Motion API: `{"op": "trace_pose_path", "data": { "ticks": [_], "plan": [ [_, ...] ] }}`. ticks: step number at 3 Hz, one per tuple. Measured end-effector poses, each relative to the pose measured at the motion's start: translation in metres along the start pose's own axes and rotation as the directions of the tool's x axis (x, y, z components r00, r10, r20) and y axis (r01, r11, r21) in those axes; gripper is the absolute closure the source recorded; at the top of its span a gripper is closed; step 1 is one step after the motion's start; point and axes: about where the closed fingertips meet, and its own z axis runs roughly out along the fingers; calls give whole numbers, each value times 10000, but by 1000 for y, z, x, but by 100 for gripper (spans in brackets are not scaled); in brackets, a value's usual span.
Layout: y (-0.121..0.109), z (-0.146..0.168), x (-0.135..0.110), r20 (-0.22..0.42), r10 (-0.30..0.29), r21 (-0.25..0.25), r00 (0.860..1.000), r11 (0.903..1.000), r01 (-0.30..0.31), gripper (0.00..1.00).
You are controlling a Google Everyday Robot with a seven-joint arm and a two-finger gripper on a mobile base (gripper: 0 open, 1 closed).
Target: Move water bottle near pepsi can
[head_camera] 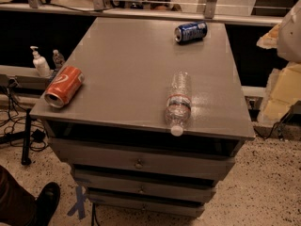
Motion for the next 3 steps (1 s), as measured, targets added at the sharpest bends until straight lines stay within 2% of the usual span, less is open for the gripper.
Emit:
{"op": "trace_pose_path", "data": {
  "ticks": [1,2,3],
  "plan": [
    [0,0,0,1,0,2,10000,10000,0,0],
    [-9,9,-20,501,-847,156,9952,9963,840,0],
    [-16,33,-54,1304,-2240,360,9658,9746,2212,0]
  ]
}}
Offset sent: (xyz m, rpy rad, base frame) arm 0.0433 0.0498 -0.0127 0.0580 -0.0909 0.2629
